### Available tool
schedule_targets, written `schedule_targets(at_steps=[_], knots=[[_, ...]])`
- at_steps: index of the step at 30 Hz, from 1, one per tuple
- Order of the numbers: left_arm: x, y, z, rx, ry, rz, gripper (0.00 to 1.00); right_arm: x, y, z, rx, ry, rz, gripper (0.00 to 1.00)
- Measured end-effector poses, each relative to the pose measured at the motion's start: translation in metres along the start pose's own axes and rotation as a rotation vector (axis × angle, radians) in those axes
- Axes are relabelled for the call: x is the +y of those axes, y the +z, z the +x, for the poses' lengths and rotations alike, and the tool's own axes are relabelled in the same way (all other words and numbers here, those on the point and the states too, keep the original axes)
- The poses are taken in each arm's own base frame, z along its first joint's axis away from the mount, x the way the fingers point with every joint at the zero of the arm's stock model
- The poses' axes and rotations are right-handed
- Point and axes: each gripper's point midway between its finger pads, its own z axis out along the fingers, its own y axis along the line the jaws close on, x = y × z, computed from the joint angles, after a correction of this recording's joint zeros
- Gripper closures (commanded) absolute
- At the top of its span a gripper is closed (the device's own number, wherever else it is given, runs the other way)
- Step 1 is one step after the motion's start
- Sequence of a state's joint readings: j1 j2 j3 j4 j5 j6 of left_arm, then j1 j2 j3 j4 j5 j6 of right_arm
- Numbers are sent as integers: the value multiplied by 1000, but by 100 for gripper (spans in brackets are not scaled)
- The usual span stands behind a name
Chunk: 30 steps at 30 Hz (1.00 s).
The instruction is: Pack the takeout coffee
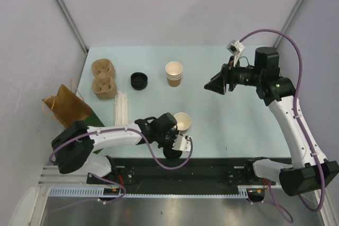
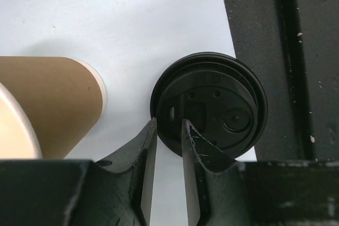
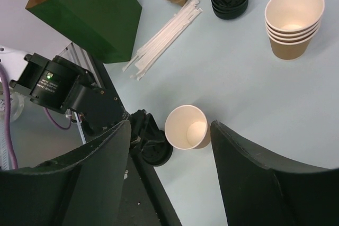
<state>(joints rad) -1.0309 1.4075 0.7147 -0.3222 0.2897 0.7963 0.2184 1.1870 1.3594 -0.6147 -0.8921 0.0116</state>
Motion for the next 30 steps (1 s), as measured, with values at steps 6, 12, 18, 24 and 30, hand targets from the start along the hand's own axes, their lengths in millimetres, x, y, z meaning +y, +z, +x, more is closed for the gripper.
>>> schedule_targets(at_steps=[6, 12, 18, 24, 30], knots=[[10, 1, -2, -5, -8, -17, 72, 2, 0, 0, 0, 4, -12, 33], [23, 0, -9, -14, -4, -34, 72, 4, 0, 0, 1, 7, -19, 33], [25, 4, -8, -8, -1, -30, 73, 4, 0, 1, 2, 7, -22, 33], [22, 9, -2, 10, -9, -12, 74, 4, 0, 1, 2, 7, -24, 32], [20, 11, 1, 21, -13, 1, 73, 4, 0, 1, 2, 7, -24, 32]])
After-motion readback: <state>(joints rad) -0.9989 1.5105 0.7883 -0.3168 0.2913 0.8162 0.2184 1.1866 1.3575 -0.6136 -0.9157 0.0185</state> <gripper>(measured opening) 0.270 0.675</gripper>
